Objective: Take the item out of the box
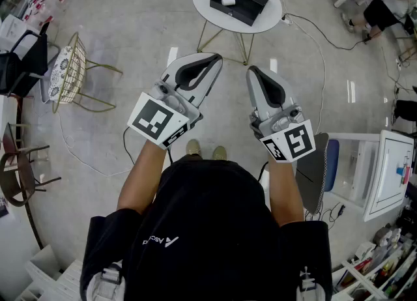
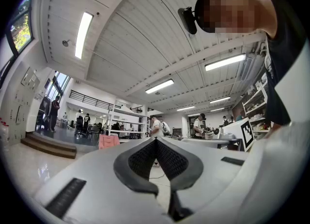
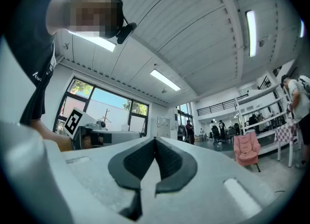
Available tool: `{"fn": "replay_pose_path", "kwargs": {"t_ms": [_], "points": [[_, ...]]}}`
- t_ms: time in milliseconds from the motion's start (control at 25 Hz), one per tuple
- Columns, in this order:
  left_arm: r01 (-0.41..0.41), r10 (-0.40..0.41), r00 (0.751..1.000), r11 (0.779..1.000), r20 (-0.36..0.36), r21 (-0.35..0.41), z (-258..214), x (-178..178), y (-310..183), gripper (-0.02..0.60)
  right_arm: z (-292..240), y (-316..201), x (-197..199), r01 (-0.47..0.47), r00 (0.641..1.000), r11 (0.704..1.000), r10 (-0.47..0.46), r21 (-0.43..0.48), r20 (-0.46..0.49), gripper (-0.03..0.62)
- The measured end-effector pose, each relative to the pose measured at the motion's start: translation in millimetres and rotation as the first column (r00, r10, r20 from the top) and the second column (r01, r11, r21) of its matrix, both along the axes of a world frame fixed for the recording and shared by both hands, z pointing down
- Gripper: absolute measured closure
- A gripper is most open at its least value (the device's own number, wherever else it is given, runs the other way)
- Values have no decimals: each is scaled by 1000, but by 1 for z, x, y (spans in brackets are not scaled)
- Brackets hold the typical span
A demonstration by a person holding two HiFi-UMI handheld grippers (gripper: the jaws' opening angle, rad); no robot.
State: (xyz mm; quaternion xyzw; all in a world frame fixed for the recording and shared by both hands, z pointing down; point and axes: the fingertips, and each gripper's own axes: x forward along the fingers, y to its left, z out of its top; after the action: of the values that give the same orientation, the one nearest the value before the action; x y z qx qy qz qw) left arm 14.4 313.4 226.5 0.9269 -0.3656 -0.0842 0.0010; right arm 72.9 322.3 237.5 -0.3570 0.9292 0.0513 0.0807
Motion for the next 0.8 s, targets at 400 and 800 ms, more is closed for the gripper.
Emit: {"fn": "replay_pose_path", "kwargs": {"t_ms": [400, 800], "points": [[-11, 11, 1000, 1000, -8, 5, 2, -24, -17, 583, 2, -16, -21, -7, 1000, 1000, 7, 0, 16, 594], [-26, 26, 999, 1000, -29, -2, 15, -80, -49, 581, 14, -48, -51, -75, 997, 997, 75, -11, -16, 592]]}}
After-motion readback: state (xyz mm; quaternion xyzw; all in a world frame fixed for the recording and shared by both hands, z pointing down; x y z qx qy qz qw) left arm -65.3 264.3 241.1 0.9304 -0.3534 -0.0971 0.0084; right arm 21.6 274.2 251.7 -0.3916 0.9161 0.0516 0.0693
